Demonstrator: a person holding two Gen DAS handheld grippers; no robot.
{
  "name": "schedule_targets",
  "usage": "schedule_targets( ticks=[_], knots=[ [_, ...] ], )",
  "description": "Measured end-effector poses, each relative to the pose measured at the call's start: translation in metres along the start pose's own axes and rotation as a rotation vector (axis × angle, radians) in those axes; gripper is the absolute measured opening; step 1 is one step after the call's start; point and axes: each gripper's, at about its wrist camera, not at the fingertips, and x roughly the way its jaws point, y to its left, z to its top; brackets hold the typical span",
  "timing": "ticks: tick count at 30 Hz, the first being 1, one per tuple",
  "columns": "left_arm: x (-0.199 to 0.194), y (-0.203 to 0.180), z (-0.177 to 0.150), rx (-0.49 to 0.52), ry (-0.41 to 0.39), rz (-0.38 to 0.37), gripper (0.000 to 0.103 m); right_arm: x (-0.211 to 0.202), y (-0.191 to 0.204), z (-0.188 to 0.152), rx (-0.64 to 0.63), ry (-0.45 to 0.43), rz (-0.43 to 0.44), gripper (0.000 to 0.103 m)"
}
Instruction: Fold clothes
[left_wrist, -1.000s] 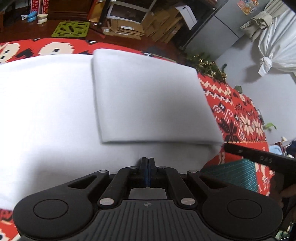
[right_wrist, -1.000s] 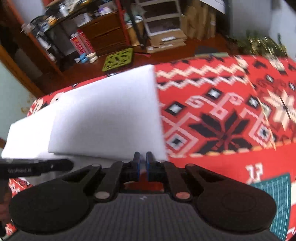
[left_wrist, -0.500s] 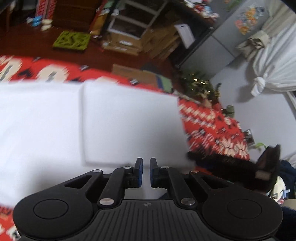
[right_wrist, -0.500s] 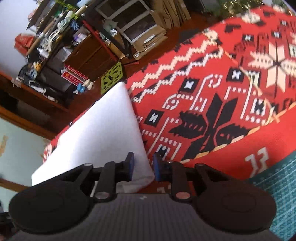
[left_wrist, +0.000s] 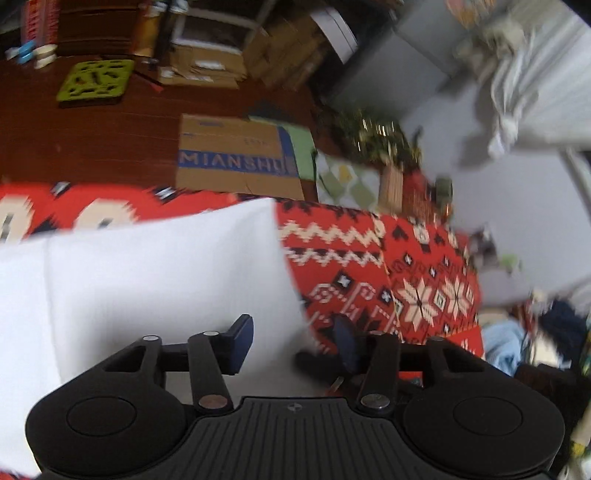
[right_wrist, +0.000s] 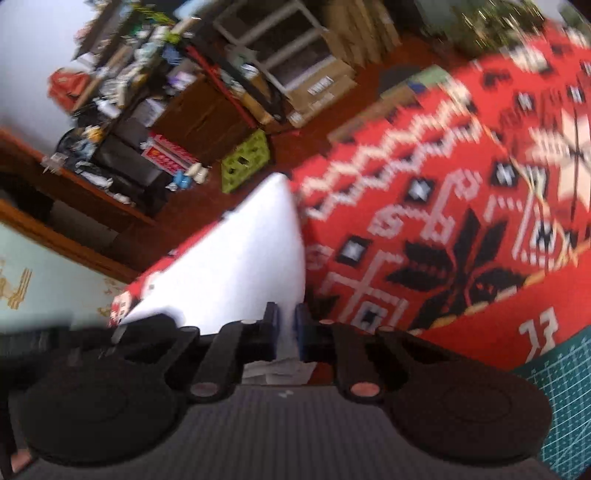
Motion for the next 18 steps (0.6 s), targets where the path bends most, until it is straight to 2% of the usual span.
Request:
schedule_targets(
  ticks=[3,6,9,10,12,14,18],
  knots=[
    [0.019,-0.031,0.029,0.108,0.126,0.098,0.055,-0.013,0.023,0.000,-0.066,-0.016,0.012,0.010],
    [0.049,-0.042,0.040,0.151,0.272,0.217,0.054,-0.020,0.040,-0.001,-0.131,-0.018,0.012,0.010],
    [0.075,-0.040,0.040,0.153,0.394,0.299,0.051,-0.025,0.045,-0.002,-0.155,-0.020,0.009,0.010],
    [0.080,-0.040,0.040,0.153,0.428,0.318,0.042,-0.026,0.046,-0.002,-0.158,-0.020,0.004,0.010],
    [0.086,-0.040,0.038,0.154,0.459,0.334,0.034,-0.027,0.045,-0.002,-0.170,-0.019,-0.007,0.010],
    [0.085,-0.039,0.036,0.151,0.457,0.342,0.020,-0.027,0.045,-0.003,-0.176,-0.011,-0.013,0.010],
    [0.069,-0.031,0.037,0.103,0.405,0.332,0.015,-0.029,0.041,-0.005,-0.173,0.010,-0.008,0.011]
  ],
)
